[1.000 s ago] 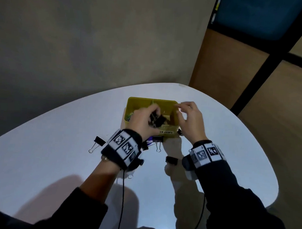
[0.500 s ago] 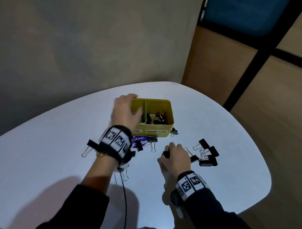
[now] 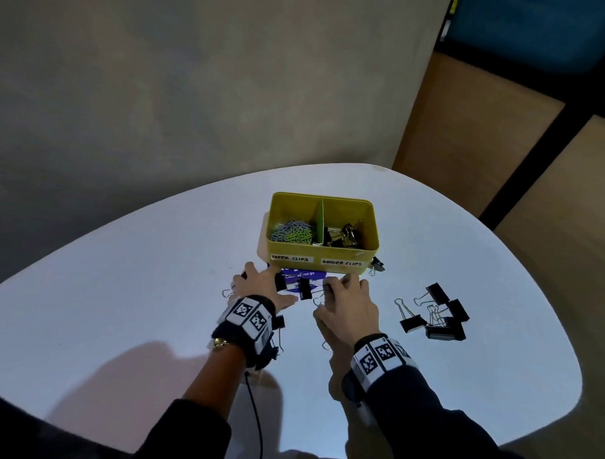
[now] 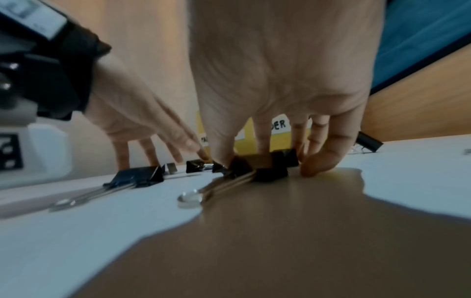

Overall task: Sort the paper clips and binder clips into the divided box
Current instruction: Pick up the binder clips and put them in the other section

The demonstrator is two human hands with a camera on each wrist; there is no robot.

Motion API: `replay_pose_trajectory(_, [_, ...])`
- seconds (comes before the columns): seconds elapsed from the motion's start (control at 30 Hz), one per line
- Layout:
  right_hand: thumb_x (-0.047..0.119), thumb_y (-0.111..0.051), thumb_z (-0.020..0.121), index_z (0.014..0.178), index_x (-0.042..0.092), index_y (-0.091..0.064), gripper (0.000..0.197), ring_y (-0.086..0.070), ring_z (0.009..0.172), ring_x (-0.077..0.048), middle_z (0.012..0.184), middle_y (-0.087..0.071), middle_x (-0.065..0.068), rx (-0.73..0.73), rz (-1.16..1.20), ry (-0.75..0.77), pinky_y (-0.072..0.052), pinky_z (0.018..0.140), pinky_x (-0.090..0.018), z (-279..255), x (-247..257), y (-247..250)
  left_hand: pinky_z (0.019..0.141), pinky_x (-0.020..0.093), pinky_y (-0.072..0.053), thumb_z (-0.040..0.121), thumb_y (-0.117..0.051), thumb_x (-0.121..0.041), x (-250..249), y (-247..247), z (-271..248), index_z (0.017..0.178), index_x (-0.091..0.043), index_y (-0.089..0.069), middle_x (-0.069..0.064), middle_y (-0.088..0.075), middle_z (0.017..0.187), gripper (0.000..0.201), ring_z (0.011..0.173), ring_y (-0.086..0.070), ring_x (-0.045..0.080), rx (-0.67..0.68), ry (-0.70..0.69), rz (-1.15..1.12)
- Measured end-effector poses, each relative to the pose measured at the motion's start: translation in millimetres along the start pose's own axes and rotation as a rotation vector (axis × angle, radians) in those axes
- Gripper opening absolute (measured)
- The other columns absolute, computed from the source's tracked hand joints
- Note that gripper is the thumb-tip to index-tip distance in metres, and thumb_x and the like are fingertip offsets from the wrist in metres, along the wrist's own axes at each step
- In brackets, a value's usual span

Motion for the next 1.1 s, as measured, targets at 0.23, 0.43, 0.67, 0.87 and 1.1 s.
replay_pose_trajectory(0.23, [0.021, -0.070, 0.070, 0.099, 0.023, -0.052, 0.034, -0.057, 0.084, -0.030, 0.101, -0.047, -0.006, 0.011, 0.259, -0.152, -0.051, 0.067, -0.034, -2, -28, 8, 0.082, 0.045, -0.052, 0.085, -0.063, -0.016, -3, -5, 7, 0.120, -0.025, -0.049, 0.008, -0.054, 0.112, 0.039, 0.110, -0.047, 0.034, -0.155, -0.095, 0.147])
replay_pose_trajectory(0.43, [0.017, -0.073, 0.069, 0.083, 0.025, -0.053, 0.026, -0.061, 0.077, -0.022, 0.083, -0.064, -0.002, -0.021, 0.446, -0.187, -0.054, 0.067, -0.035, -4, -27, 38, 0.079, 0.033, -0.051, 0.079, -0.053, 0.001, 8, 1, 13, 0.091, -0.015, -0.068, 0.009, -0.066, 0.104, 0.025, 0.101, -0.058, 0.031, -0.163, -0.133, 0.079])
replay_pose_trajectory(0.67, [0.015, -0.067, 0.077, 0.101, 0.020, -0.053, 0.028, -0.056, 0.086, -0.026, 0.096, -0.060, -0.011, -0.501, 0.570, -0.005, -0.045, 0.071, -0.033, 28, 0, 122, 0.078, 0.038, -0.053, 0.078, -0.067, -0.005, 25, 12, 13, 0.125, -0.027, -0.053, 0.007, -0.063, 0.102, 0.054, 0.096, -0.060, 0.030, -0.174, -0.288, 0.049])
replay_pose_trajectory(0.87, [0.026, -0.053, 0.094, 0.129, 0.022, -0.045, 0.037, -0.046, 0.113, -0.031, 0.125, -0.049, -0.015, -0.447, 0.250, 0.019, -0.044, 0.085, -0.041, 61, 17, 116, 0.095, 0.042, -0.048, 0.081, -0.072, -0.018, 9, 14, 13, 0.136, -0.042, -0.043, 0.010, -0.042, 0.127, 0.067, 0.117, -0.045, 0.036, -0.005, -0.311, 0.340])
replay_pose_trajectory(1.1, [0.025, -0.055, 0.087, 0.114, 0.029, -0.059, 0.027, -0.049, 0.110, -0.025, 0.118, -0.051, -0.004, -0.020, 0.064, 0.383, -0.048, 0.072, -0.035, 4, 31, 28, 0.084, 0.032, -0.045, 0.085, -0.060, -0.011, 15, 15, 13, 0.120, -0.023, -0.062, 0.016, -0.061, 0.111, 0.037, 0.105, -0.058, 0.036, -0.085, -0.412, 0.210])
Point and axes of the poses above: each hand's wrist, its own z-axis towards the middle knuckle, its own y-axis out of the back of the hand, x = y × z, the point moved 1 cm from there along z, towards the middle knuckle
